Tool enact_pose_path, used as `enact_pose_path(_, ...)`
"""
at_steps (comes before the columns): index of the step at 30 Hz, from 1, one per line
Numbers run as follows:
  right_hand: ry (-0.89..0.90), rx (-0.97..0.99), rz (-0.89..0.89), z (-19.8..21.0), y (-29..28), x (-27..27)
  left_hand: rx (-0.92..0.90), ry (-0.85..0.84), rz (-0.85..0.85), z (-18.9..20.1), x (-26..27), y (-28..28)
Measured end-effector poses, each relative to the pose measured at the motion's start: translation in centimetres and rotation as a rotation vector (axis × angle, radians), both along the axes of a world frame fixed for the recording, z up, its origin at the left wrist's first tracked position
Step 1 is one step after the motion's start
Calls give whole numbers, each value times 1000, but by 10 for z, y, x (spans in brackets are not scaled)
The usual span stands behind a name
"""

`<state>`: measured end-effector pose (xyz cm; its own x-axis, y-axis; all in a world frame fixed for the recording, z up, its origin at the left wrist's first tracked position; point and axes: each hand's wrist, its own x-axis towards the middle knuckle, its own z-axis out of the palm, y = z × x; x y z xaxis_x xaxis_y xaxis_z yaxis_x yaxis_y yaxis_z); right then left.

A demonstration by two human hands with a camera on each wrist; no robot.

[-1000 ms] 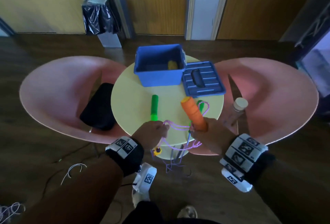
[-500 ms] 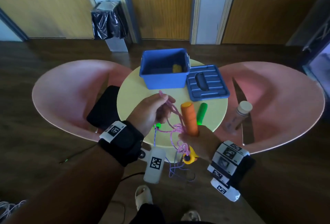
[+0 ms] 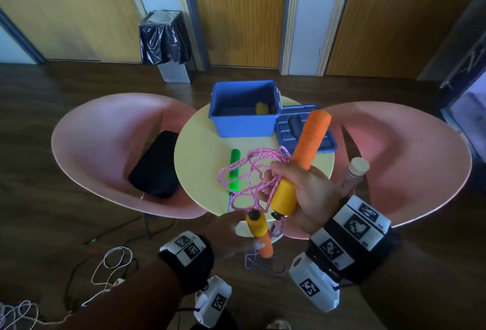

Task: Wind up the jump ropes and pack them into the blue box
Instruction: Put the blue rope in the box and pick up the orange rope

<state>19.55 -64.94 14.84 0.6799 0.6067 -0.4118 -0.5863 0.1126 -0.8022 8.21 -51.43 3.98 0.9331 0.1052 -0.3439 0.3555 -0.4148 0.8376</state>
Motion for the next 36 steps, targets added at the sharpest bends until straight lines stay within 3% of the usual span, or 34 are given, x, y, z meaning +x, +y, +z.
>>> enact_pose_path(2, -45, -57, 43, -7, -2, 1, 3, 2, -50, -6, -6, -1)
enact_pose_path(3, -156, -157, 102, -13, -4, 4, 4, 20, -70, -8, -7, 2)
enact_pose_path(6, -679, -517, 470, -28, -16, 14, 91, 61, -44, -12, -11, 14)
enact_pose_path(8, -880, -652, 760, -34, -24, 15, 271, 103, -157, -9, -18, 24)
enact_pose_path(10, -970, -724, 969, -39, -28, 10, 429, 159, -291, 4, -20, 35)
enact_pose_path(13, -919, -745, 988, -39, -30, 4, 648, 104, -407, 30, -13, 50)
enact_pose_path(17, -834, -727, 823, -36, -23, 6, 1073, -210, -505, 52, 3, 60)
enact_pose_path(22, -448, -543, 680, -47, -11, 15, 1211, -482, -462, 77, 20, 49)
enact_pose_path(26, -228, -345, 559, -55, -5, 14, 1108, -556, -254, 88, 34, 26)
enact_pose_path(29, -129, -187, 446, -45, -6, 13, 902, -638, -61, 82, 41, 20)
enact_pose_path(33, -30, -72, 289, -41, -5, 17, 444, -637, 266, 75, 42, 5)
enact_pose_path(36, -20, -74, 189, -37, -1, 16, -2, -547, 499, 69, 44, -8)
